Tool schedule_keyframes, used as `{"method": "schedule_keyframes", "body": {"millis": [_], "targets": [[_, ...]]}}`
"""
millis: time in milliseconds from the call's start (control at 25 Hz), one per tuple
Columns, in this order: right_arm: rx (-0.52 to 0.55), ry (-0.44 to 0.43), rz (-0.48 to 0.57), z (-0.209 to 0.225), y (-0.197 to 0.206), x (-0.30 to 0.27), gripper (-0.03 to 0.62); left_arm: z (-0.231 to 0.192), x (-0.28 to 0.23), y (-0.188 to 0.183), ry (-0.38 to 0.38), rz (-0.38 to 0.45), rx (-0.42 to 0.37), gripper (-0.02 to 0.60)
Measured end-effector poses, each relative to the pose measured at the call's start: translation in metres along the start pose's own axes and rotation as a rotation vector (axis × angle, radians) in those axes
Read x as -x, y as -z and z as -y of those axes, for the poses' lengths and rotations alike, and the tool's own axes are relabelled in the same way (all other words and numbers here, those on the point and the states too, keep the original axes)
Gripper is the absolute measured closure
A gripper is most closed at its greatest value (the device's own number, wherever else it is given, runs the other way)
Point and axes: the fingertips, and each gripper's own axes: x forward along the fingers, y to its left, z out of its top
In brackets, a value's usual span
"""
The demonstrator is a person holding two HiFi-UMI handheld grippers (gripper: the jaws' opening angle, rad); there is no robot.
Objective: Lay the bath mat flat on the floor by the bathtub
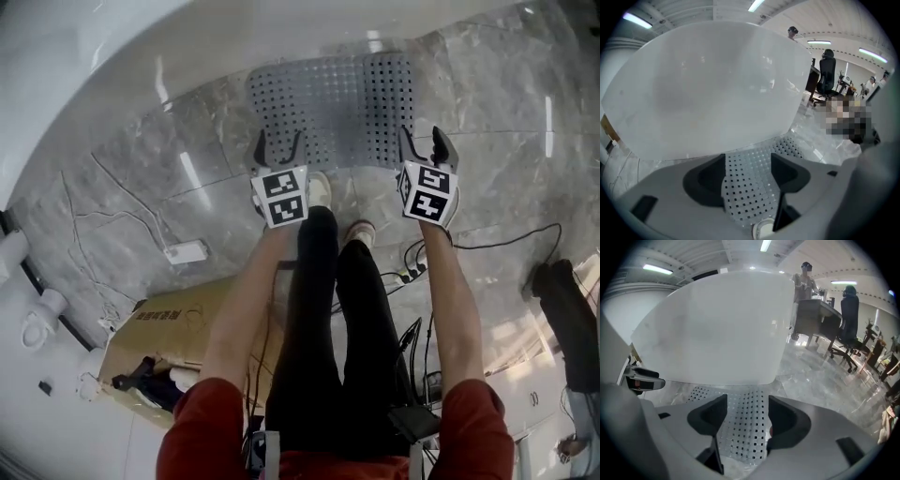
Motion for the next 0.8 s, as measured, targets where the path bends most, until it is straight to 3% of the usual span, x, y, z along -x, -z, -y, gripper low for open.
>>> {"method": "schedule_keyframes", "body": {"millis": [240, 480, 640, 800], "targets": [[-0.019, -0.034, 0.099, -0.007, -0.071, 0.072, 0.314, 0.017, 0.068, -0.068, 0.019, 0.082, -0.015, 0.281], [-0.059, -0.078, 0.194, -0.02, -0.139, 0.169, 0.315, 0.055, 0.17, -0.142, 0.055, 0.217, -0.09, 0.281], [-0.084, -0.096, 0.289, -0.024, -0.189, 0.234, 0.314, 0.083, 0.227, -0.195, 0.095, 0.31, -0.096, 0.281], [-0.109, -0.125, 0.349, -0.031, -0.221, 0.307, 0.315, 0.094, 0.289, -0.224, 0.105, 0.336, -0.071, 0.281]]}}
